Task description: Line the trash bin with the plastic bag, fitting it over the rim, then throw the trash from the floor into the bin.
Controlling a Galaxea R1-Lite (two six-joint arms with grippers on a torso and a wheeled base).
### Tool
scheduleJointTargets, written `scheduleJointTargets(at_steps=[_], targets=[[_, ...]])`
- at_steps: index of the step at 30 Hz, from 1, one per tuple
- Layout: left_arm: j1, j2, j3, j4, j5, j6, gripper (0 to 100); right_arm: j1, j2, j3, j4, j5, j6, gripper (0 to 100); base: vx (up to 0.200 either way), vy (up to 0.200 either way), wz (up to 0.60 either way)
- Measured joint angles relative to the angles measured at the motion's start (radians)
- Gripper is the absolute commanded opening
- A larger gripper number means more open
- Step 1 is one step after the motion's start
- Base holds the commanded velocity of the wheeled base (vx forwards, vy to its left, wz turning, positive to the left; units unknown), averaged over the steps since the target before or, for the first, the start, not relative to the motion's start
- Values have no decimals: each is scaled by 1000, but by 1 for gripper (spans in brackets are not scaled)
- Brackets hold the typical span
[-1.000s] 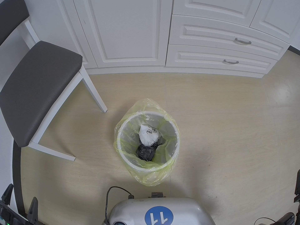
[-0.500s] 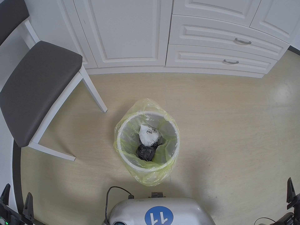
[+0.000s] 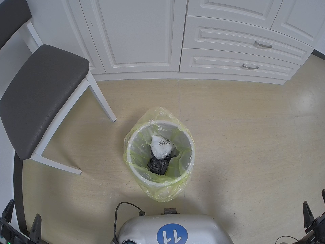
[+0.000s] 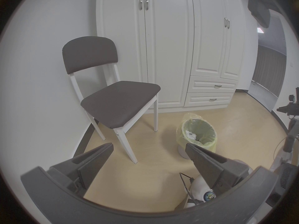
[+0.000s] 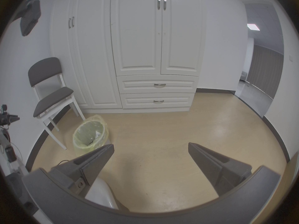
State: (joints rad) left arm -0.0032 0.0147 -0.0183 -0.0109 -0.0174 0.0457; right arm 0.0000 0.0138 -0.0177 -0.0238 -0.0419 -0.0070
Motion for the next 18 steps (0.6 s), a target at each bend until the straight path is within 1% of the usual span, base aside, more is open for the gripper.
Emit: scheduleJointTargets(at_steps=[4,6,9,11,12,18], targets=[[0,0,1,-7,2,13,100,0,0,0,4,45,-27,100,0,0,0],[0,0,1,-9,22,20,100,0,0,0,5,48,-29,100,0,0,0],[0,0,1,-12,73,26,100,0,0,0,10,48,-21,100,0,0,0],[0,0,1,-12,87,24,100,0,0,0,19,48,-10,100,0,0,0],[0,0,1,-11,86,21,100,0,0,0,20,48,-5,100,0,0,0],[0,1,1,-9,17,9,100,0,1,0,24,46,7,100,0,0,0]])
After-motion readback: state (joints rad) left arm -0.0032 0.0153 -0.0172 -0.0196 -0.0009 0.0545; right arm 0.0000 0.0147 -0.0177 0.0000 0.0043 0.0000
